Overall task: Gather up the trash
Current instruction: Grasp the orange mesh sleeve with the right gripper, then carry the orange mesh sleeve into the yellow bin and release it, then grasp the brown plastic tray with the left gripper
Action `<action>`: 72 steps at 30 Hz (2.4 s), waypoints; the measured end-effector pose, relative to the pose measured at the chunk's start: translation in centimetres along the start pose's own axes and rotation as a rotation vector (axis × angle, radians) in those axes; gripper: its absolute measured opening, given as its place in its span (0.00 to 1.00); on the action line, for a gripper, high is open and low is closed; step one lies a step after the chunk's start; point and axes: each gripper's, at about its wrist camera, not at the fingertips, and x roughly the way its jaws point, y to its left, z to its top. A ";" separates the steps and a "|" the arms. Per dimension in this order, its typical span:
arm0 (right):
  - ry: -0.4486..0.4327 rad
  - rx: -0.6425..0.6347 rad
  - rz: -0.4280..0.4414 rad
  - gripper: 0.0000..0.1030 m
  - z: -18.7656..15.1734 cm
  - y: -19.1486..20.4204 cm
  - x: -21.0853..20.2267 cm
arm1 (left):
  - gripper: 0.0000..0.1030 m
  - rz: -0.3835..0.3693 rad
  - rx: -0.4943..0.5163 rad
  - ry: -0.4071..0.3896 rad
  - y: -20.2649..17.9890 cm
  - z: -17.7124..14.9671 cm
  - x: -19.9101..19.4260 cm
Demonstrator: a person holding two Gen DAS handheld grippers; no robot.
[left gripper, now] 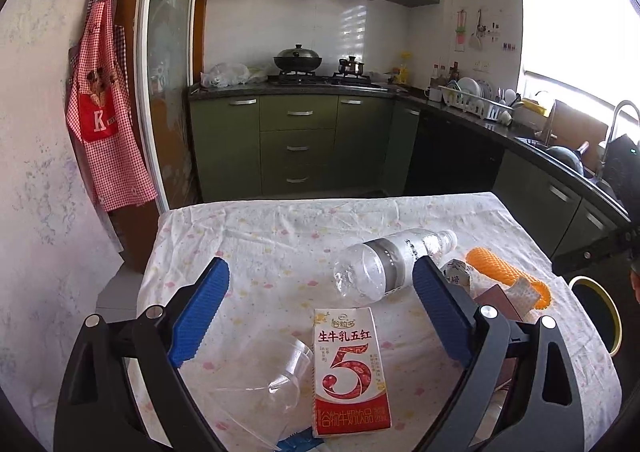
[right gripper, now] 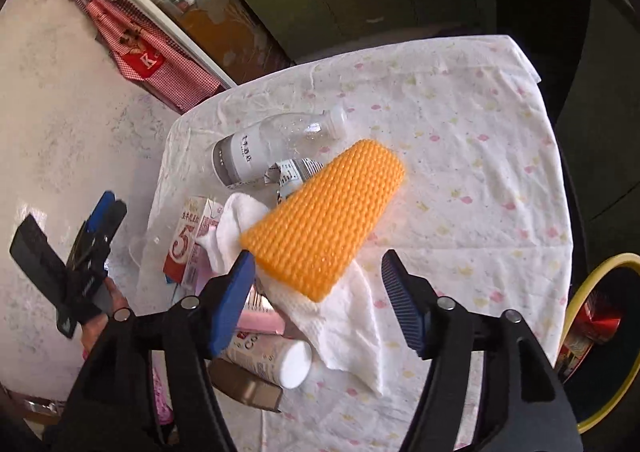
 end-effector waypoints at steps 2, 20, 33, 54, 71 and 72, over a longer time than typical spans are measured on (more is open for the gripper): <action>0.048 0.050 -0.003 0.66 0.9 -0.2 1.3 | 0.89 -0.004 0.006 0.005 -0.3 -0.1 0.0; -0.007 0.036 0.006 0.10 0.7 0.0 -2.0 | 0.89 -0.026 0.027 -0.012 -1.4 -0.2 -0.8; -0.203 0.117 -0.396 0.11 -7.8 -11.9 -12.6 | 0.89 -0.061 0.064 -0.027 -2.7 -0.3 -1.3; -0.168 0.236 -0.584 0.36 -14.2 -20.5 -10.0 | 0.89 -0.110 0.122 -0.023 -5.0 -0.4 -1.1; -0.351 0.063 -0.493 0.40 -19.6 -14.4 -12.3 | 0.86 -0.082 0.136 0.181 -12.2 -9.8 -8.2; -0.355 0.056 -0.484 0.40 -19.8 -14.2 -12.3 | 0.83 -0.079 0.134 0.205 -12.5 -10.6 -7.8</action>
